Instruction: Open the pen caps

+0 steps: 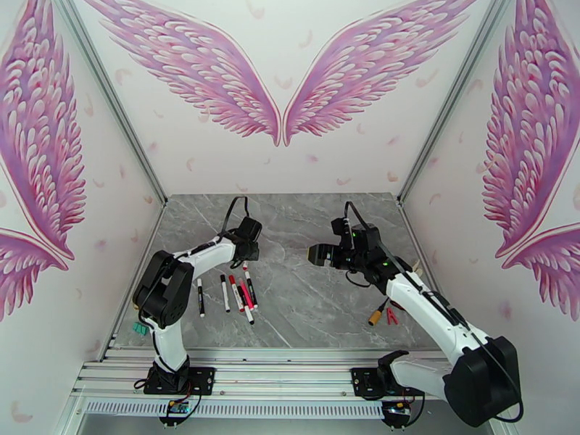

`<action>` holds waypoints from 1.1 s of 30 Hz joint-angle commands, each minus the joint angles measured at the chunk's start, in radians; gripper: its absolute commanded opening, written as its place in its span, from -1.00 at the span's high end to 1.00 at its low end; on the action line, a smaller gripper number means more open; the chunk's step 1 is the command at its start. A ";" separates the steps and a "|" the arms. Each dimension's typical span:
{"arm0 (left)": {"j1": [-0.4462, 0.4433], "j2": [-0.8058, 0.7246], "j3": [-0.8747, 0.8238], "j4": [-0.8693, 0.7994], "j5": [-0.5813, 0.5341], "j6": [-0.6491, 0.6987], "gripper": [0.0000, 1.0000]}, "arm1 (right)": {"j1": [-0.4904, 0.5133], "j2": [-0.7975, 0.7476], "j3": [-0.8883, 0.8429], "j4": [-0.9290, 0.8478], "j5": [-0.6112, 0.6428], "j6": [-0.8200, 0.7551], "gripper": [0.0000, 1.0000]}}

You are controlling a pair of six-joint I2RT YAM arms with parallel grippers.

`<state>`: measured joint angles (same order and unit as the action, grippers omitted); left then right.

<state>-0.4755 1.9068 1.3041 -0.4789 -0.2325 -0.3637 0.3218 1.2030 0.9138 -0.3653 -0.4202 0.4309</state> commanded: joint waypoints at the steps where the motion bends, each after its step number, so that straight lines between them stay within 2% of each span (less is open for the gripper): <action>1: 0.016 0.032 0.055 -0.017 -0.025 0.024 0.82 | 0.009 -0.013 -0.020 0.044 -0.039 0.024 -0.98; 17: 0.034 0.161 0.132 -0.031 -0.048 0.022 0.71 | 0.031 0.019 0.000 0.038 -0.041 0.040 -0.98; 26: 0.035 0.196 0.162 -0.062 -0.062 0.022 0.57 | 0.037 0.013 0.008 0.007 -0.024 0.037 -0.98; 33: 0.035 0.178 0.175 -0.084 -0.075 0.027 0.37 | 0.039 0.026 0.022 -0.012 -0.025 0.025 -0.98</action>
<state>-0.4450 2.0880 1.4441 -0.5365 -0.2867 -0.3431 0.3500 1.2194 0.9100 -0.3538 -0.4549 0.4564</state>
